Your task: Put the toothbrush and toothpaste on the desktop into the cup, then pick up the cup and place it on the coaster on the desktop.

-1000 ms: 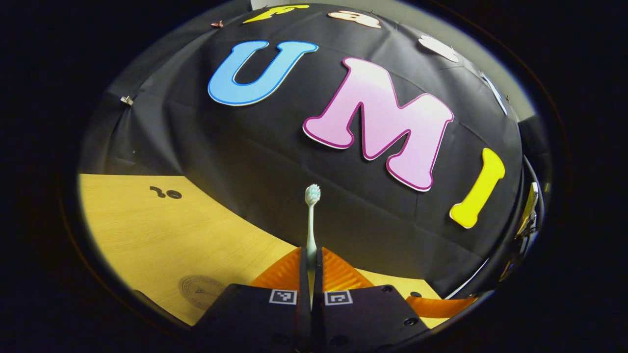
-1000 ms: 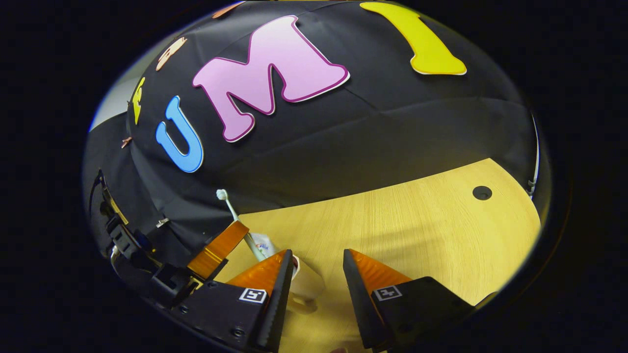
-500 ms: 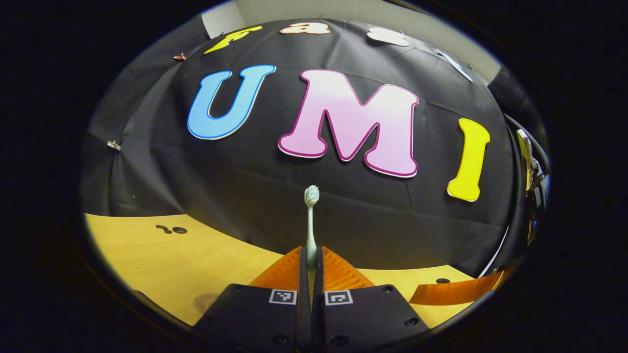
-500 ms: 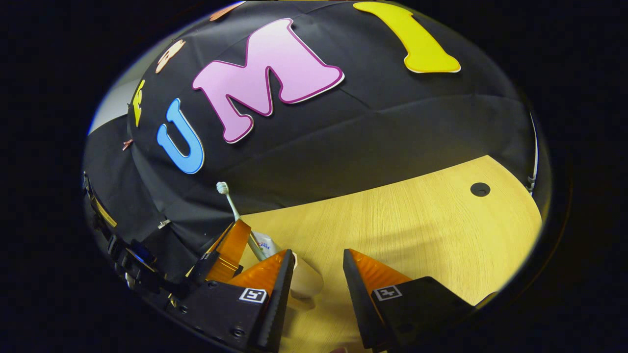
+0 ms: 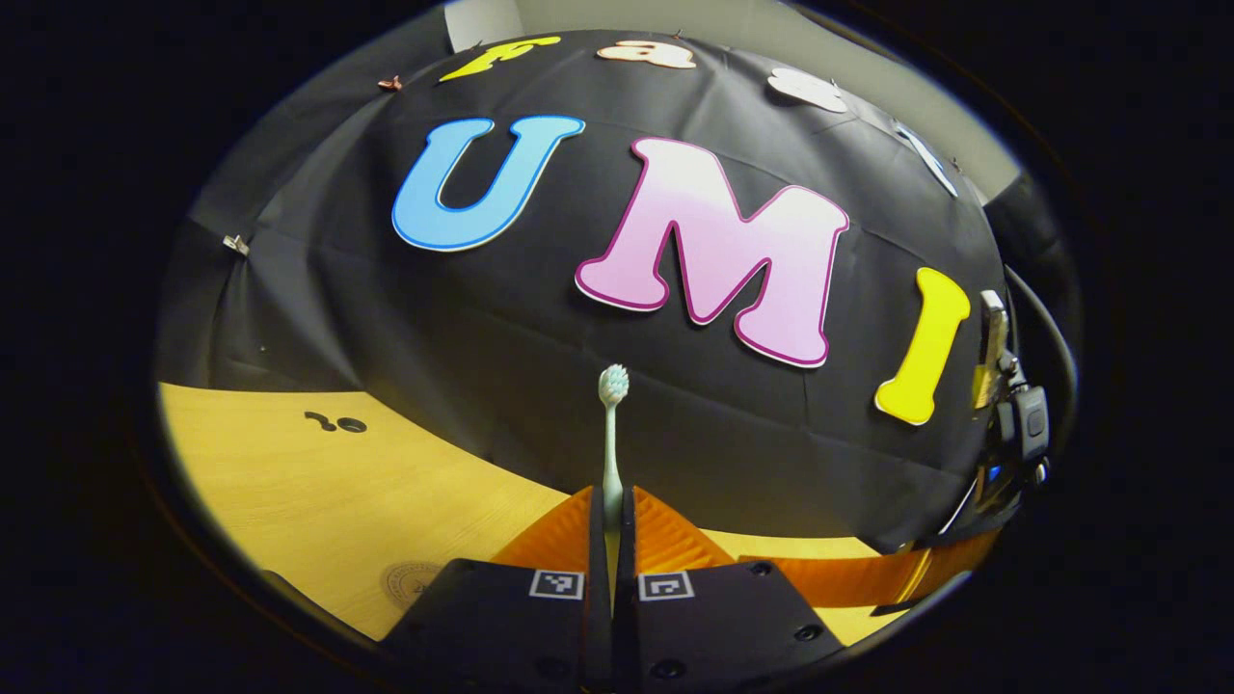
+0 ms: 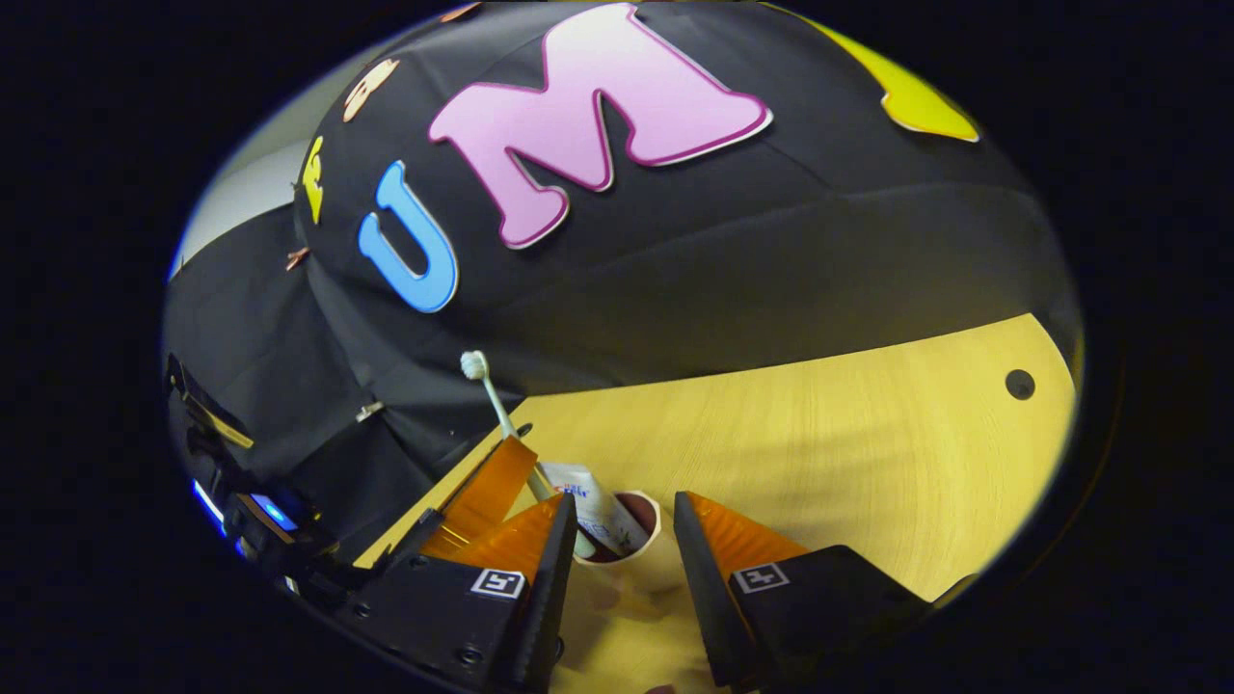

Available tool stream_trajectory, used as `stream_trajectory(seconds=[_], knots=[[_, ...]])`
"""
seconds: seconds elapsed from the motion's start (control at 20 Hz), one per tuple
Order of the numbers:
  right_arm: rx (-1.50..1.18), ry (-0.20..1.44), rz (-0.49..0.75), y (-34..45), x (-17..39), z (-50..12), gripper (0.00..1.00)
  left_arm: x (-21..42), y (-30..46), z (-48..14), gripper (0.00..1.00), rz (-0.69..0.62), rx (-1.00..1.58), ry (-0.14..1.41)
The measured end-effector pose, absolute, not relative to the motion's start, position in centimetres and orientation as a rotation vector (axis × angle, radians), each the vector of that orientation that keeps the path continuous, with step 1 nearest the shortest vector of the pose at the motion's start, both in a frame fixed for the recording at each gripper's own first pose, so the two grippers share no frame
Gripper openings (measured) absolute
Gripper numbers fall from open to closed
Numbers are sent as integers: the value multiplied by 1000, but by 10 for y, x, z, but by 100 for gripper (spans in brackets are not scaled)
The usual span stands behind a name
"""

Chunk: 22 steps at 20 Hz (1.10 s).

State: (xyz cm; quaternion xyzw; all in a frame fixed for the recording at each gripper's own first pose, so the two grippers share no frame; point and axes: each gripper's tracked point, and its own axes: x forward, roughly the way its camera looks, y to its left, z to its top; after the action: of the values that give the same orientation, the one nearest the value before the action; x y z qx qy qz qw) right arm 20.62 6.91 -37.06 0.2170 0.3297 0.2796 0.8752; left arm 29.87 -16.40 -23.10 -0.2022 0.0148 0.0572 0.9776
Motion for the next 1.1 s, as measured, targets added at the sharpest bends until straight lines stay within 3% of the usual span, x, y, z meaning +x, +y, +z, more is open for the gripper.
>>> stream_trajectory(seconds=[0.7,1.1], knots=[[425,719,542,73,223,-399,63,270,-159,-216,6,140,-382,-19],[407,703,528,56,222,-394,63,274,-173,-253,12,184,-353,-8]])
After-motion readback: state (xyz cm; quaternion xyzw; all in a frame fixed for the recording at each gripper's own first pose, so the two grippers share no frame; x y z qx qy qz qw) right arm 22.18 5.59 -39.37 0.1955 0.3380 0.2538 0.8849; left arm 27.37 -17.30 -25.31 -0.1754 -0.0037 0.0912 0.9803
